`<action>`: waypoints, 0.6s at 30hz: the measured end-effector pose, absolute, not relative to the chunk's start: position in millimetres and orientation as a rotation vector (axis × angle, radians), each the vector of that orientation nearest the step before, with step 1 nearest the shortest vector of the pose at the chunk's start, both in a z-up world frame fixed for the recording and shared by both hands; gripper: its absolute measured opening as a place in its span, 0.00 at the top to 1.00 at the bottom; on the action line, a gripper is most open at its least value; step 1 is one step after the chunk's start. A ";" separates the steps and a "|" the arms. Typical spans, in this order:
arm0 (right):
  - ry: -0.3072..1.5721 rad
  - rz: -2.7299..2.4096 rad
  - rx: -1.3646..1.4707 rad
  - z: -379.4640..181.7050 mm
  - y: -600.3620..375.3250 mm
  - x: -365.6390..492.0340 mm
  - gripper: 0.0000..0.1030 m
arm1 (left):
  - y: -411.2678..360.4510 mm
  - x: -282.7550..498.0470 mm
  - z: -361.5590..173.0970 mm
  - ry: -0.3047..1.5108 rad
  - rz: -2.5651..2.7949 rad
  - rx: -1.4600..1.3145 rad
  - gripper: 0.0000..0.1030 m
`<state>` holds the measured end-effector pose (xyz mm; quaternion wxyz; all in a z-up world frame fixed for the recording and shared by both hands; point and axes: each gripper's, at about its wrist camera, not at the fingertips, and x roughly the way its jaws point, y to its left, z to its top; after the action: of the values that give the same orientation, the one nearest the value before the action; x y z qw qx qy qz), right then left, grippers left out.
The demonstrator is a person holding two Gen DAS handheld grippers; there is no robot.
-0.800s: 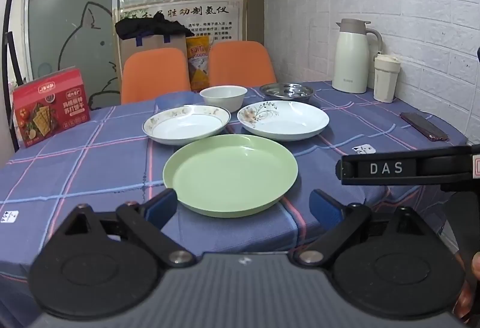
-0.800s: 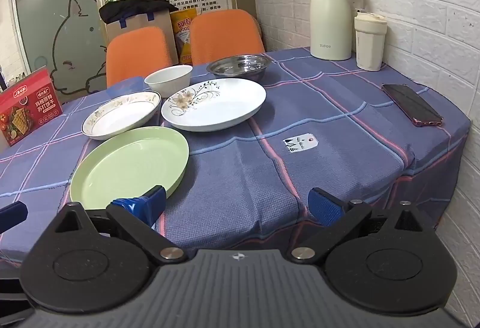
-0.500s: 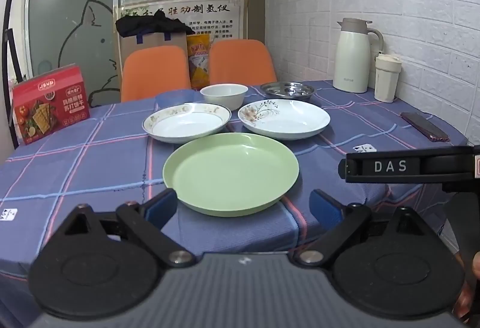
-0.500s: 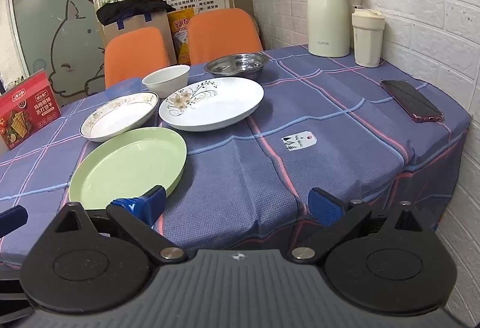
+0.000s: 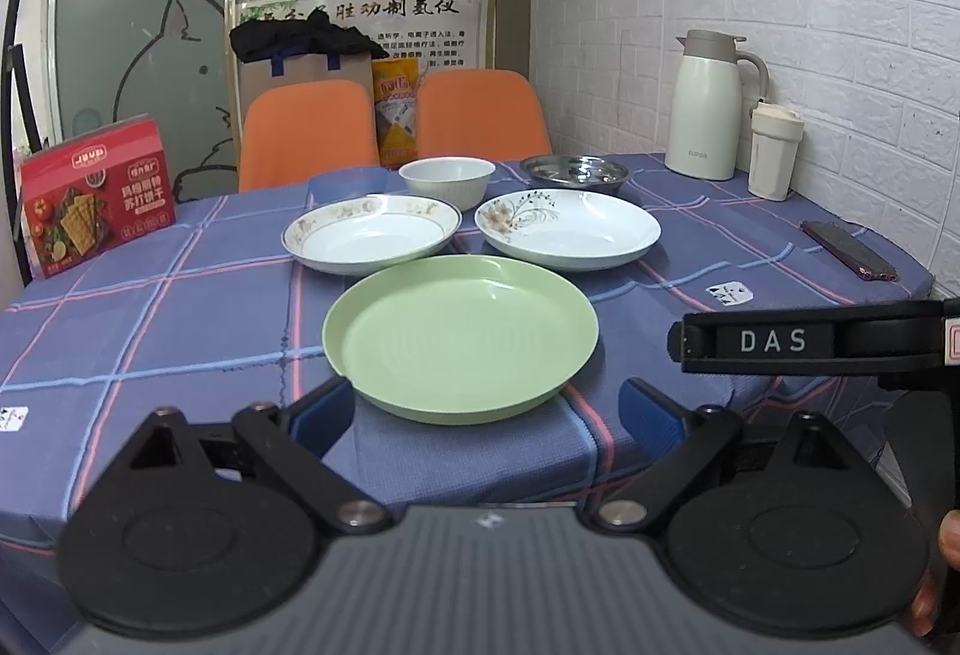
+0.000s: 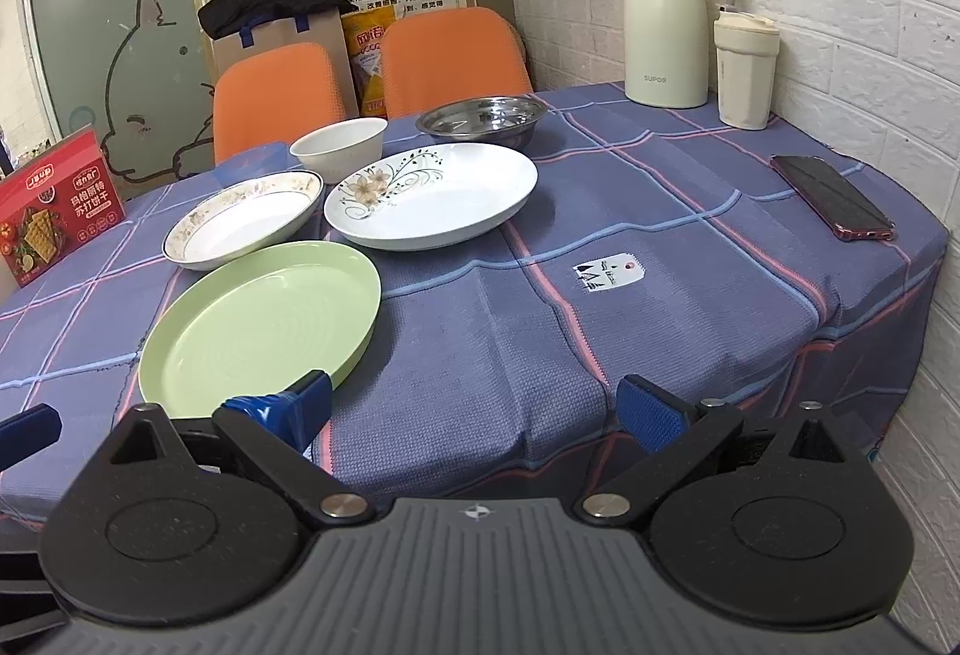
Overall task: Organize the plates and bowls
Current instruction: 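Move the left gripper toward the rim of the light green plate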
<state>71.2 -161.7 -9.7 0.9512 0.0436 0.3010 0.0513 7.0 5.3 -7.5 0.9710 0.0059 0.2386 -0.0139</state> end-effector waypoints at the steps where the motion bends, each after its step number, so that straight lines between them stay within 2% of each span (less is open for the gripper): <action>1: 0.612 0.105 0.088 -9.6 -161.7 71.3 0.14 | 5.8 7.2 -8.7 0.482 -0.027 0.010 0.09; 18: 0.616 0.112 0.078 -11.4 -156.3 71.6 0.14 | 6.5 10.0 -9.8 0.493 -0.027 0.012 0.09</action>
<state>71.6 -156.3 -11.4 0.9506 0.0383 0.3031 0.0550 10.0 6.5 -9.8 0.9697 0.0060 0.2438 -0.0136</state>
